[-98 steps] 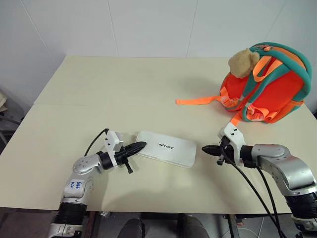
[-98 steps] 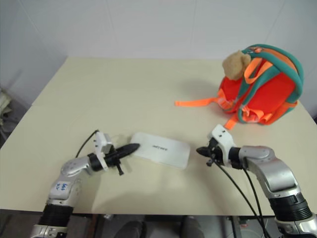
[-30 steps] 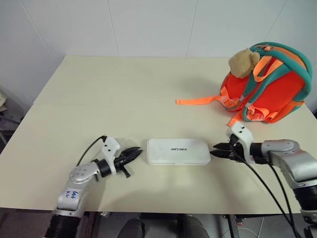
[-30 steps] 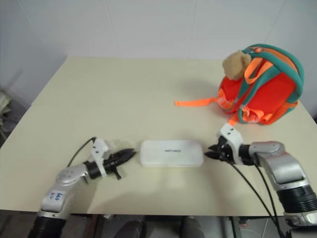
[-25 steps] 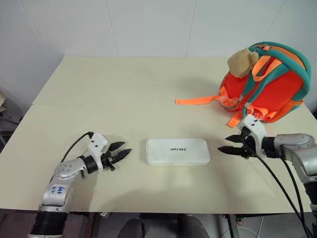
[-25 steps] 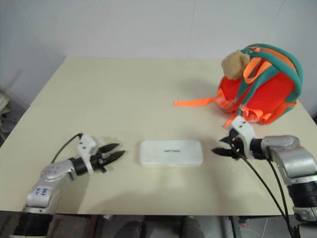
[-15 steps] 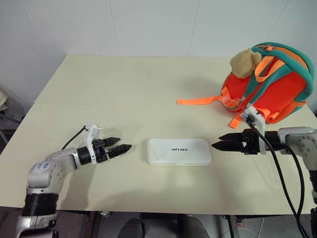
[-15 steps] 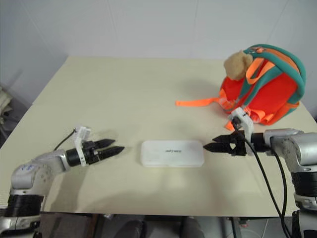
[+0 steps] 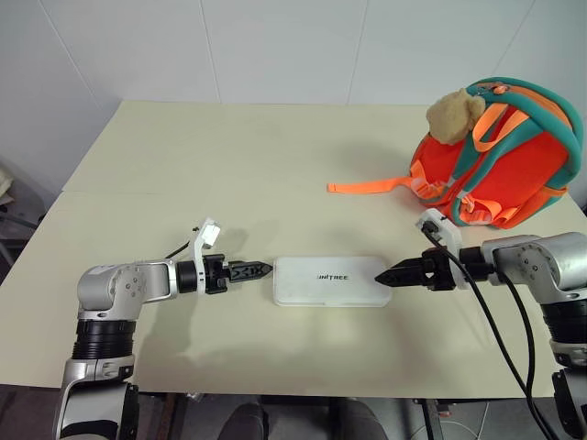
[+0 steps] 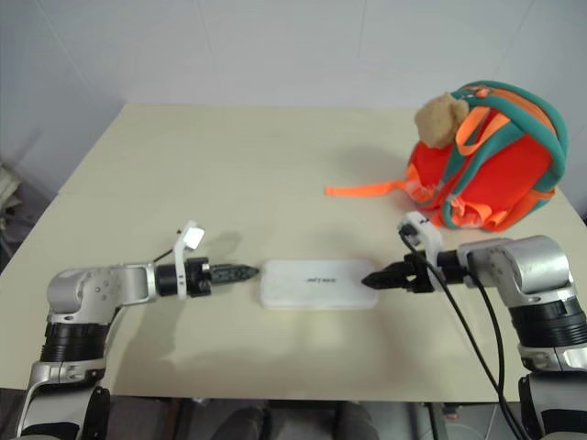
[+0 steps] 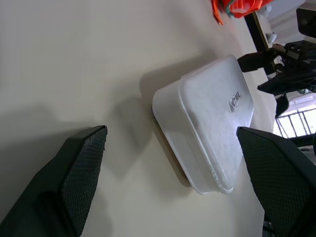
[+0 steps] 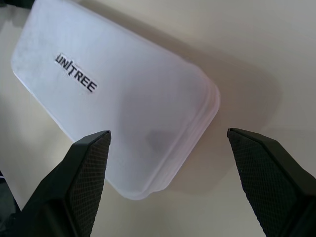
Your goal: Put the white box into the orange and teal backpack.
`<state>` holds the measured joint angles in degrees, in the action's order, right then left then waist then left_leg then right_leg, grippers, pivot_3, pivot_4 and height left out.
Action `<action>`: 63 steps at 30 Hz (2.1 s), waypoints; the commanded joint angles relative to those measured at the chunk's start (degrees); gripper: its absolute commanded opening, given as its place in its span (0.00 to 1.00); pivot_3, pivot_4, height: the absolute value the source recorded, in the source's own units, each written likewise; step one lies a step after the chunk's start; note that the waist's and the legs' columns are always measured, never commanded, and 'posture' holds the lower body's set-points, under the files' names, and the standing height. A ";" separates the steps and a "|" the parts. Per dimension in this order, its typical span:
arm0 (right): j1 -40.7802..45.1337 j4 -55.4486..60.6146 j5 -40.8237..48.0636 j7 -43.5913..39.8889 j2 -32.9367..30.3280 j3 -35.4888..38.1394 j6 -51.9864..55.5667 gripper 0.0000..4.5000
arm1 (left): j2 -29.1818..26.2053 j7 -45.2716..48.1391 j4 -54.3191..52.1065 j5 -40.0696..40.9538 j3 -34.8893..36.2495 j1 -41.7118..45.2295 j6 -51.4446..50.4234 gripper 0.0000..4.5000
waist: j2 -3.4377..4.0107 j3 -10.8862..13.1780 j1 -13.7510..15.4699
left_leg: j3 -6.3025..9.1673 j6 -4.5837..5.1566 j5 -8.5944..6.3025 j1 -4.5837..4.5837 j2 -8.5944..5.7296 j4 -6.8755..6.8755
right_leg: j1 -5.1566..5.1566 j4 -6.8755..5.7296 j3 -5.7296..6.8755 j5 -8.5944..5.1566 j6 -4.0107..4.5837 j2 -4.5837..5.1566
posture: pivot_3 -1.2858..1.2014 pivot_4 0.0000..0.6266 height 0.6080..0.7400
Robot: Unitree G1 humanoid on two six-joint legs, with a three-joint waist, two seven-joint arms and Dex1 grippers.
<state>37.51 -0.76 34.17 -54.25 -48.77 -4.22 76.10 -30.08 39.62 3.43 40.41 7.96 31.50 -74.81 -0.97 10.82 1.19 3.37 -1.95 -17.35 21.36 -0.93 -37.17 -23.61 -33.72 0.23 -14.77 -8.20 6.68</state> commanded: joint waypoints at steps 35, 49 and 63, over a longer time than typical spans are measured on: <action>-1.27 8.49 4.45 2.49 0.75 0.43 3.73 1.00 | 11.91 -2.93 4.49 2.14 -0.23 3.16 -13.58 0.99 | 0.00 -0.01 0.25 | 0.01 0.00 -0.01 -0.03 -0.07 -0.12 | 0.11 0.16 -0.02 0.02 -0.04 0.05 | 0.52 0.24 1.00; -2.60 9.55 5.12 3.21 1.28 1.75 3.61 1.00 | 6.27 3.35 9.03 1.46 -3.94 7.06 -13.26 0.99 | 0.00 -0.01 0.01 | -0.01 -0.02 0.00 -0.03 -0.05 -0.05 | 0.09 0.07 -0.01 0.03 -0.05 0.03 | 0.52 0.24 1.00; -3.66 10.47 6.11 4.03 2.30 2.52 3.36 1.00 | -9.62 8.06 11.45 -14.55 -15.44 8.02 17.56 0.99 | -0.07 -0.01 -2.16 | -0.07 0.14 0.59 -0.25 0.17 -0.03 | 0.15 0.42 -0.06 0.60 1.23 -0.22 | 0.52 0.24 1.00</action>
<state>33.67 8.59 39.39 -50.02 -46.39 -2.75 80.05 -37.60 47.59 14.17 29.74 -6.69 39.84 -58.64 -1.04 10.82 -0.97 3.30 -1.75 -16.72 21.10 -0.74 -37.19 -23.46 -33.28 0.13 -14.16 -6.89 6.43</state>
